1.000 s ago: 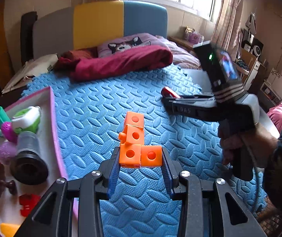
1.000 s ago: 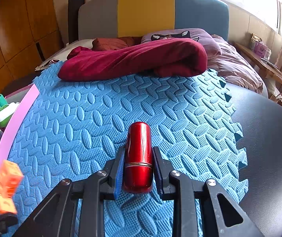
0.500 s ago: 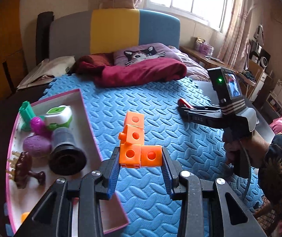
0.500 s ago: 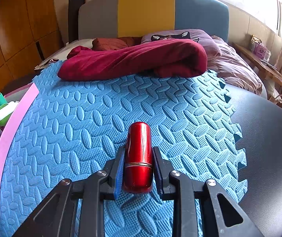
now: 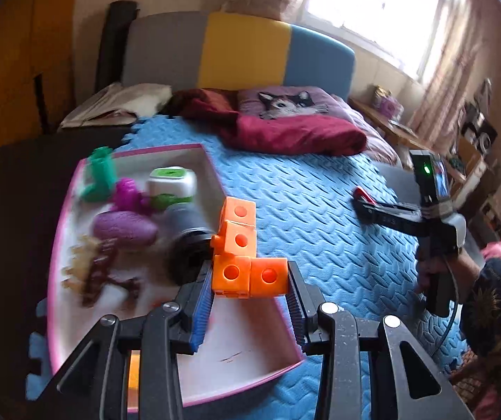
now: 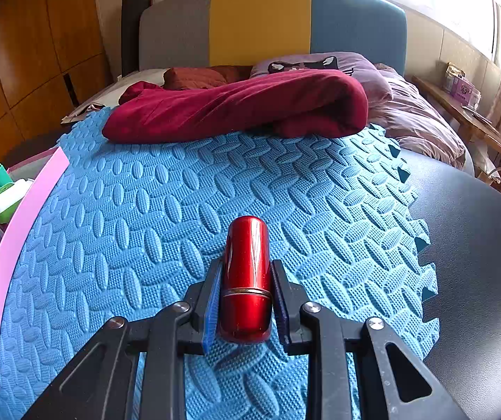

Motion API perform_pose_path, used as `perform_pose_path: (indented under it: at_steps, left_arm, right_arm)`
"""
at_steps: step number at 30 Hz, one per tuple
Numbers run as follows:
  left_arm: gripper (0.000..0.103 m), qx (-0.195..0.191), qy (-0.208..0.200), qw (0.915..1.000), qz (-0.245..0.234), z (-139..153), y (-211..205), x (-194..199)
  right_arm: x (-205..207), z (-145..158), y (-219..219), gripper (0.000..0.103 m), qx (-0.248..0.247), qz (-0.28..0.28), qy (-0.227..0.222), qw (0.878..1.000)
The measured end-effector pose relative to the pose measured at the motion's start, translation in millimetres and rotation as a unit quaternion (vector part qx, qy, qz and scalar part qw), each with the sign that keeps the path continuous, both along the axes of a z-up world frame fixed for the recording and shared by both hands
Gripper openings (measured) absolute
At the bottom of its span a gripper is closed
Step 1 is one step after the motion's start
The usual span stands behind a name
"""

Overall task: Organize rigid objects
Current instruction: 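Carry the orange cubes into the tray and open the left gripper, then carry the red cylinder over the tray with the right gripper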

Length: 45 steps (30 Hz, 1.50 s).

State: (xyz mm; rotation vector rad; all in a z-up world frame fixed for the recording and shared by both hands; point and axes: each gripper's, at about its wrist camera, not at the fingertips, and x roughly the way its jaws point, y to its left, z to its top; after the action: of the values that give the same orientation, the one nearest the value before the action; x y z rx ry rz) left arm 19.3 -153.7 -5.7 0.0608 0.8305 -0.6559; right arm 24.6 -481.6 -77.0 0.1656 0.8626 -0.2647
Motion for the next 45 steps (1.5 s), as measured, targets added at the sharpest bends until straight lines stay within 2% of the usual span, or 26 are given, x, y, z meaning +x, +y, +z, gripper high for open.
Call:
perform_pose_path:
  at_steps: [5, 9, 14, 17, 21, 23, 25, 30, 36, 41, 45]
  left_arm:
    - [0.039, -0.019, 0.014, 0.9989, 0.041, -0.3, 53.5, 10.6]
    - [0.039, -0.032, 0.035, 0.9974, 0.053, -9.8, 75.5, 13.0]
    - [0.039, -0.049, 0.066, 0.9960, 0.036, -21.4, 64.6, 10.3]
    - [0.039, -0.026, 0.068, 0.9967, 0.036, -29.2, 51.9, 9.0]
    - [0.040, -0.015, 0.081, 0.9960, 0.033, -42.5, 44.9, 12.9]
    - [0.041, -0.018, 0.089, 0.9954, 0.032, -47.4, 46.0, 14.1]
    - [0.049, -0.020, 0.092, 0.9950, 0.035, -46.6, 48.5, 15.0]
    - [0.051, -0.015, 0.064, 0.9968, 0.044, -36.9, 55.7, 11.8]
    - [0.056, 0.010, 0.009, 0.9980, 0.062, -16.6, 60.7, 5.9]
    - [0.063, 0.039, -0.030, 0.9937, 0.100, -1.4, 68.7, 5.2]
    - [0.064, 0.046, -0.033, 0.9906, 0.125, 1.1, 79.8, 8.3]
  right_arm:
    - [0.1, -0.1, 0.2, 0.026, -0.001, 0.000, 0.000, 1.000]
    - [-0.1, 0.4, -0.2, 0.026, -0.001, 0.000, 0.000, 1.000]
    - [-0.2, 0.7, 0.1, 0.026, -0.006, 0.000, 0.001, 1.000]
    - [0.0, 0.7, 0.7, 0.026, -0.007, 0.001, 0.002, 1.000]
    - [0.0, 0.6, 1.2, 0.026, -0.008, 0.001, 0.002, 1.000]
    - [0.1, 0.6, 1.1, 0.026, -0.008, 0.001, 0.002, 1.000]
    - [0.0, 0.6, 0.9, 0.026, -0.008, 0.001, 0.002, 1.000]
    - [0.3, 0.5, 1.3, 0.026, -0.010, 0.002, 0.002, 1.000]
    - [0.1, 0.6, 1.4, 0.026, -0.012, 0.002, 0.003, 1.000]
    - [0.6, 0.7, 2.9, 0.026, -0.019, 0.003, 0.006, 1.000]
    - [0.7, 0.3, 3.6, 0.026, -0.023, 0.001, 0.008, 1.000]
